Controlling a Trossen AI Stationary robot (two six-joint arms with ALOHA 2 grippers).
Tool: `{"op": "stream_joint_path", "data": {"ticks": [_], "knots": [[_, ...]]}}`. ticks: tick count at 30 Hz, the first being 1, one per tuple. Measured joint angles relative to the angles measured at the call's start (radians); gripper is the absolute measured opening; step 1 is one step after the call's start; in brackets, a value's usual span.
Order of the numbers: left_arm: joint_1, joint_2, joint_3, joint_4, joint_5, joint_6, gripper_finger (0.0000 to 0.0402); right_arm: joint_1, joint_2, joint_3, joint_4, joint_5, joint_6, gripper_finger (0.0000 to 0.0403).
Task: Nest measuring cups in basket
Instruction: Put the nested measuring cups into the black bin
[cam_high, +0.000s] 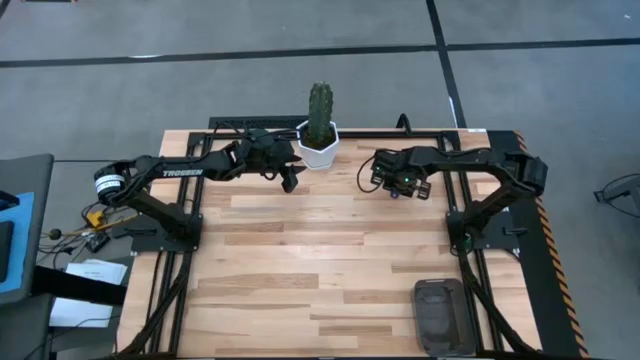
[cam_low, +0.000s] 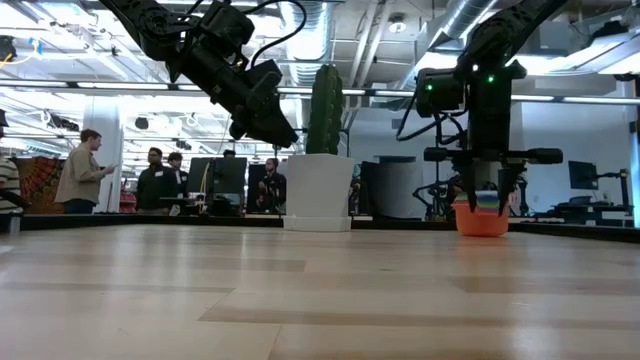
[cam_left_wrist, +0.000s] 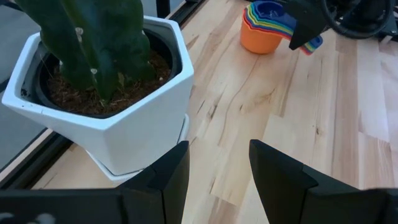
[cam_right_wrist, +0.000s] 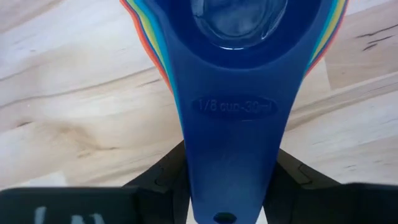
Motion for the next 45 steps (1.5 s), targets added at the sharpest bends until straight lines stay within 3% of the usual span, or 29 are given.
{"op": "stream_joint_path", "data": {"ticks": [6, 17, 25, 34, 38, 45], "knots": [[0.0, 0.0, 0.0, 0.0, 0.0, 0.0, 0.0155, 0.014, -0.08, 0.0, -0.027, -0.003, -0.029, 0.0145], [0.0, 0.0, 0.0, 0.005, -0.008, -0.025, 0.0155, 0.109, -0.227, 0.0, -0.167, -0.008, -0.078, 0.0149], [-0.01, 0.0, 0.0, 0.011, -0.015, -0.155, 0.0155, 0.276, -0.357, 0.0, -0.183, -0.009, -0.113, 0.0148], [-0.087, 0.0, 0.0, 0.075, -0.087, -0.327, 0.0155, 0.552, -0.505, 0.0, -0.299, -0.035, -0.187, 0.0145], [-0.163, 0.0, 0.0, 0.075, -0.158, -0.404, 0.0155, 0.703, -0.599, 0.0, -0.356, -0.038, -0.217, 0.0154], [-0.41, 0.0, 0.0, 0.154, -0.517, -0.52, 0.0155, 0.961, -0.741, 0.0, -0.44, -0.039, -0.238, 0.0147]]}}
